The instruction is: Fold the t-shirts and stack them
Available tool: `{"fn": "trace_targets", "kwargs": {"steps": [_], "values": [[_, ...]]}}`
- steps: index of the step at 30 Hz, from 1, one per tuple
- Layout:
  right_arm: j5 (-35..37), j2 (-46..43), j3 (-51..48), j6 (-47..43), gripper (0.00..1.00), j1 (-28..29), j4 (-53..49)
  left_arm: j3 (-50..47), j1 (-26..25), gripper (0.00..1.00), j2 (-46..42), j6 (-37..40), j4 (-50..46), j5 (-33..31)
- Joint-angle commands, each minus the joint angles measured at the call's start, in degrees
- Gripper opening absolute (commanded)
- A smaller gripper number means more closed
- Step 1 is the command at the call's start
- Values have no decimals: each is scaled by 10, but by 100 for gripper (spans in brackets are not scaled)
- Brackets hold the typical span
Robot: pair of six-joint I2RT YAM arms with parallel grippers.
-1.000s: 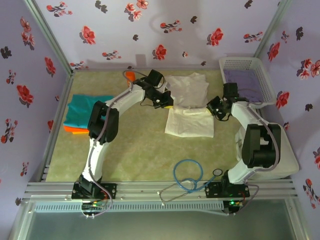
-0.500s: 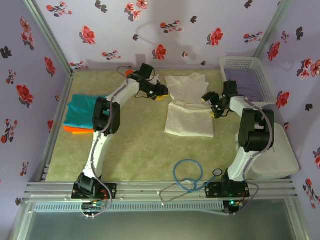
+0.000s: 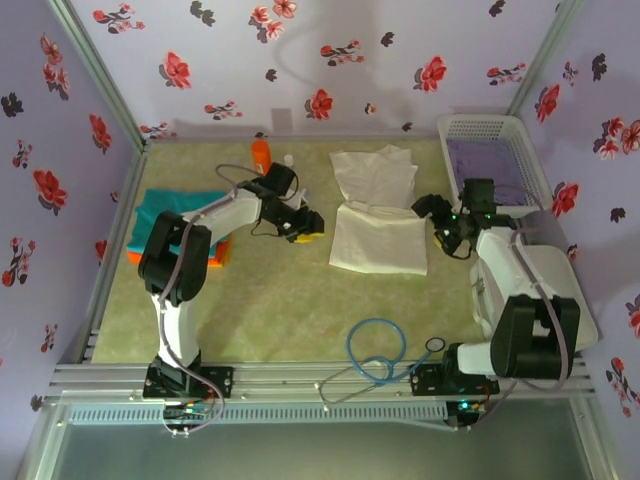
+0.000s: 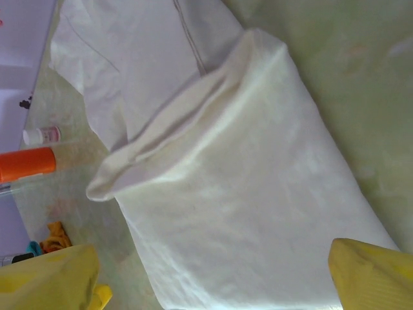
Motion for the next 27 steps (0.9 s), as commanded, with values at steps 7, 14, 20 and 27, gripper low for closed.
{"fn": "trace_targets", "kwargs": {"steps": [7, 14, 20, 27], "values": [[35, -64, -114, -19, 87, 7, -32, -84, -75, 47, -1, -95, 147, -16], [31, -74, -130, -15, 86, 8, -28, -69, -91, 49, 30, -111, 139, -33], [40, -81, -127, -19, 86, 8, -37, -93, -89, 50, -7, -106, 96, -85], [73, -71, -125, -25, 86, 9, -52, -114, -91, 52, -6, -143, 130, -88]]}}
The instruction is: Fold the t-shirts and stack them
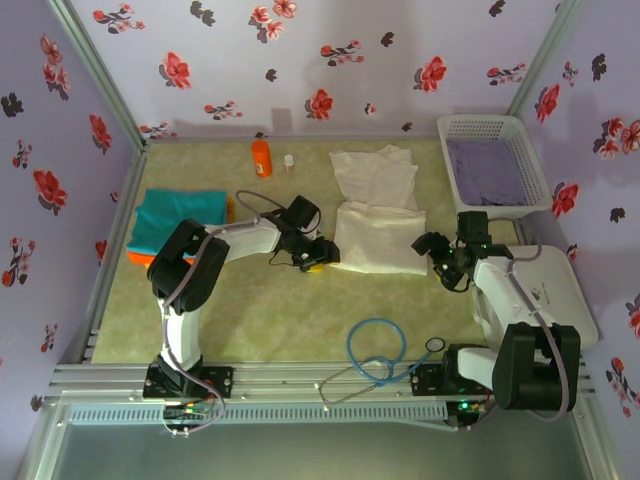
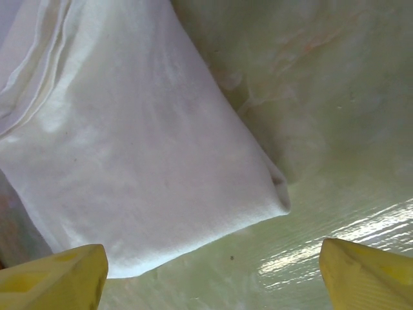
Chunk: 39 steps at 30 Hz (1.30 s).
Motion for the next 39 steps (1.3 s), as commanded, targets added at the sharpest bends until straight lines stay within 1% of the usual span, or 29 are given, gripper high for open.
{"fn": "trace_targets", "kwargs": {"steps": [1, 6, 10, 15, 17, 18, 22, 26, 29, 33, 37, 39], "values": [[28, 3, 0, -14, 86, 3, -20, -7, -3, 52, -2, -27, 19, -11], [23, 5, -4, -20, 85, 3, -21, 5, -5, 51, 26, -55, 77, -4], [27, 0, -6, -22, 85, 3, -25, 23, -7, 44, 41, -68, 98, 2], [35, -4, -5, -24, 84, 3, -42, 28, -7, 18, 46, -74, 105, 3], [33, -5, -8, -26, 84, 3, -46, 25, -7, 5, 42, -73, 102, 3], [33, -6, -9, -26, 84, 3, -46, 23, -5, 0, 39, -71, 99, 2], [26, -10, -26, -17, 84, 6, -34, 0, 5, 0, 2, -51, 62, -20], [23, -6, -41, 3, 83, 25, -5, -74, 35, 0, -62, -50, 58, -29], [22, 9, -40, 14, 83, 46, 11, -130, 45, 0, -122, -58, 54, -48], [17, 20, -46, 29, 82, 73, 27, -190, 31, 0, -181, -83, 58, -51], [2, 7, -73, 40, 79, 98, 35, -262, -5, 0, -233, -149, 107, -72], [-6, -7, -89, 43, 76, 105, 32, -290, -21, 0, -246, -174, 129, -86]]}}
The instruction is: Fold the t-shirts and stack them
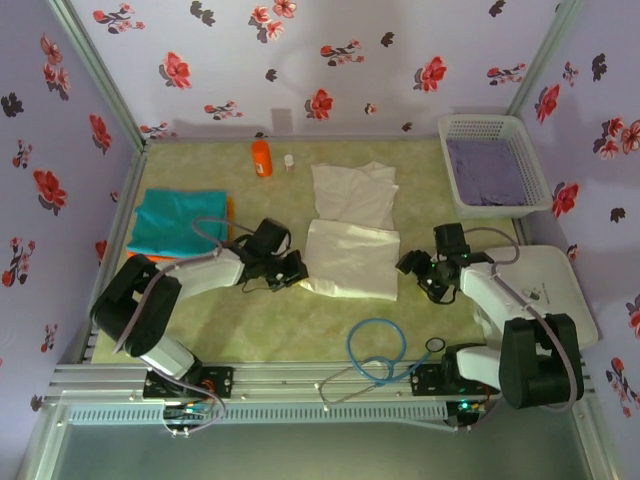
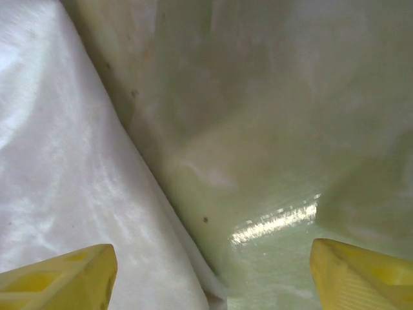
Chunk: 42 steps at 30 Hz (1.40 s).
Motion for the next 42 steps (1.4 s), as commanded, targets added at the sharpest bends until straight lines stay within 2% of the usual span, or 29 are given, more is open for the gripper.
{"fn": "trace_targets", "kwargs": {"steps": [1, 7, 10, 17, 28, 35, 39, 42], "values": [[-17, -30, -32, 17, 75, 12, 0, -41, -24, 0, -22, -61, 32, -29], [-27, -95, -78, 25, 64, 26, -3, -79, -49, 2, -13, -93, 80, -30], [-41, -106, -90, 35, 59, 31, 9, -76, -59, 14, -8, -92, 77, -28], [-29, -110, -100, 55, 57, 76, 19, -81, -64, 37, -29, -81, 44, -37], [-23, -84, -92, 72, 48, 114, 59, -102, -66, 35, -33, -78, 34, -40], [-6, -74, -96, 63, 43, 129, 50, -106, -68, 46, -46, -66, 5, -24], [-5, -61, -97, 63, 36, 132, 60, -95, -69, 44, -36, -62, 4, -22], [-3, -54, -97, 67, 29, 134, 68, -86, -70, 36, -20, -64, 14, -20]]}}
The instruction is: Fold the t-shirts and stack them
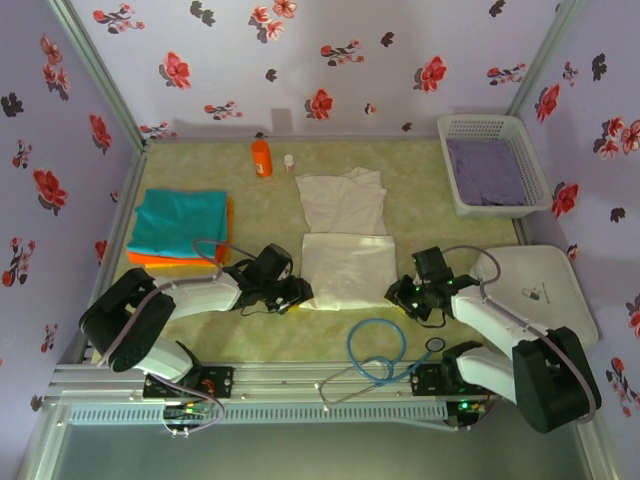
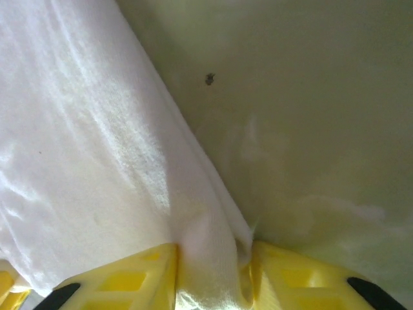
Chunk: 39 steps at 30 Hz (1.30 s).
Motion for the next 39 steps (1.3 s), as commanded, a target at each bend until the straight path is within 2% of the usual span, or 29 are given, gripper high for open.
{"fn": "trace_targets", "kwargs": {"steps": [1, 3, 4, 6, 7, 20, 24, 28, 39], "values": [[13, 8, -1, 2, 24, 5, 12, 6, -8, 33, 23, 9, -31, 9], [17, 9, 0, 0, 13, 6, 13, 8, -8, 27, 31, 8, -20, 11], [23, 11, 4, -4, 7, 6, 8, 10, -8, 17, 32, 9, -19, 12], [27, 13, 13, -17, 0, 5, -9, 14, -8, 2, 28, 13, -24, 10], [24, 14, 20, -21, 0, 6, -17, 16, -8, 0, 21, 14, -28, 10], [-5, -102, 37, -11, 0, 10, -149, 5, -32, 0, -110, -4, -143, -29], [-5, -123, 68, 8, 0, 9, -164, 41, -32, 0, -154, 6, -204, -45], [10, -107, 139, 7, 0, 9, -197, 109, -17, 0, -177, 33, -284, -68], [33, -23, 326, -12, 0, 7, -241, 229, 43, 0, -176, 82, -353, -63]]}}
